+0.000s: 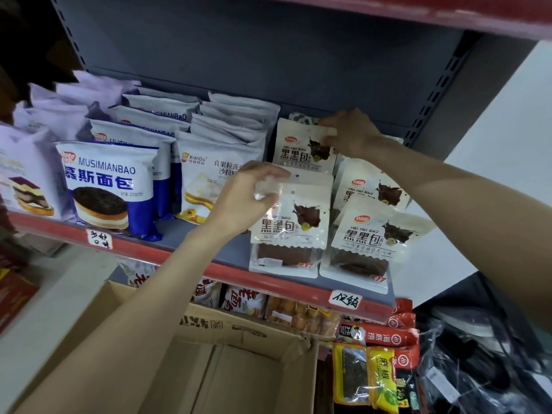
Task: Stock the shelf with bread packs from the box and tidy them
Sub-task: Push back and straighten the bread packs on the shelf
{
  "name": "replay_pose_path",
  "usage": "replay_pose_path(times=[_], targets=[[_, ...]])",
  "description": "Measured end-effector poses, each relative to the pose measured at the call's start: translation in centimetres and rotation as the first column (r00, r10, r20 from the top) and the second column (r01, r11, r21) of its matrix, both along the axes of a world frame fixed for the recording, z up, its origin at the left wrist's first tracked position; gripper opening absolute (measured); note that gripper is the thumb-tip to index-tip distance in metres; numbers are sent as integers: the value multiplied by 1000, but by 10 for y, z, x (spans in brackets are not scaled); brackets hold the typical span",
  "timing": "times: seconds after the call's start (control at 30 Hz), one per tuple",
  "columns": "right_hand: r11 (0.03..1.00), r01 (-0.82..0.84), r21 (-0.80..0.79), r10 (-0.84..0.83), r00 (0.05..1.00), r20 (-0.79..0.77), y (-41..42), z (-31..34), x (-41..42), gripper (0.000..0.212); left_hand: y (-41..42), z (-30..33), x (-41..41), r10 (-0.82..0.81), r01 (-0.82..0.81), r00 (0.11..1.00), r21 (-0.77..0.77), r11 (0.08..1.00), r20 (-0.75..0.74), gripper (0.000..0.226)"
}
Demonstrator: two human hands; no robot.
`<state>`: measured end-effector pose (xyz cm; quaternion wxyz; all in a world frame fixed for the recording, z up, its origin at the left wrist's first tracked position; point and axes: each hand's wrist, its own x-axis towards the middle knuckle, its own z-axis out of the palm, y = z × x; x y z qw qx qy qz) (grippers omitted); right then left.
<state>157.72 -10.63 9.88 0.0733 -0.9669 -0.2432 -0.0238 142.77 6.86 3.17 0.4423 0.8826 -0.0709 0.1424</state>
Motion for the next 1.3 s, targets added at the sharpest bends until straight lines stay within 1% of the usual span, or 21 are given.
replay_pose_path(times=[0.07,0.13,0.2,0.27,0.3,0.37,0.4,0.47,0.53,0.6,0.67,0.77,0.83,0.9,0.97,1.03,1.1,1.13,1.2,1.3], targets=[[996,28,-89,-27,1000,12,-1,-5,1,39,-1,0,2,-14,15,1000,105,994,-15,42],[992,35,-120,-30,999,43,-1,-10,0,38,-3,-3,1,8,-4,999,119,993,-33,44],[992,12,-123,-5,998,57,-1,-10,-3,36,-6,-8,-4,45,-44,999,101,994,-9,44],[993,-13,-121,17,999,30,1,-9,-4,39,-8,-11,-8,87,-87,996,73,994,-2,46],[994,-8,-107,12,999,35,3,-7,-5,38,-9,-12,-11,112,-111,994,55,992,-5,48],[997,42,-61,-36,995,97,5,-5,-4,31,-12,-12,-14,146,-145,989,26,989,-15,54],[996,73,-46,-67,989,131,6,-6,-4,29,-14,-13,-14,150,-150,988,13,989,-25,57],[993,96,-71,-83,983,161,8,-9,-5,31,-20,-14,-14,135,-136,989,-19,990,-58,61],[991,86,-104,-69,986,153,7,-13,-9,31,-28,-15,-11,107,-113,991,-61,992,-85,62],[993,55,-105,-42,991,124,4,-13,-10,32,-31,-17,-8,101,-110,992,-123,986,-78,65],[997,20,-69,-14,996,93,1,-9,-11,28,-30,-18,-8,134,-145,988,-168,975,-72,72],[996,-39,83,35,998,49,-8,-3,-15,24,-26,-23,-16,165,-172,985,-175,969,-58,83],[985,-82,149,70,994,87,-14,-4,-21,25,-23,-29,-24,161,-170,985,-197,966,-61,91],[973,-126,194,93,981,172,-21,-4,-26,23,-21,-36,-31,151,-180,980,-255,950,-129,104],[965,-171,196,128,968,217,-28,-4,-32,20,-22,-44,-33,94,-145,979,-288,947,-183,112],[968,-213,131,183,960,211,-32,-4,-35,16,-24,-51,-31,-1,-64,978,-302,951,-208,109],[972,-231,51,218,958,185,-31,-4,-39,16,-25,-54,-27,-37,-36,972,-305,952,-231,100],[972,-229,55,218,962,163,-30,-2,-39,16,-23,-54,-24,-42,-33,970,-302,953,-240,96],[978,-190,86,181,978,106,-23,0,-36,17,-18,-54,-19,-50,-24,968,-292,956,-245,91],[994,-98,57,95,993,63,-11,0,-27,22,-14,-54,-15,-24,-39,974,-268,963,-225,81]])
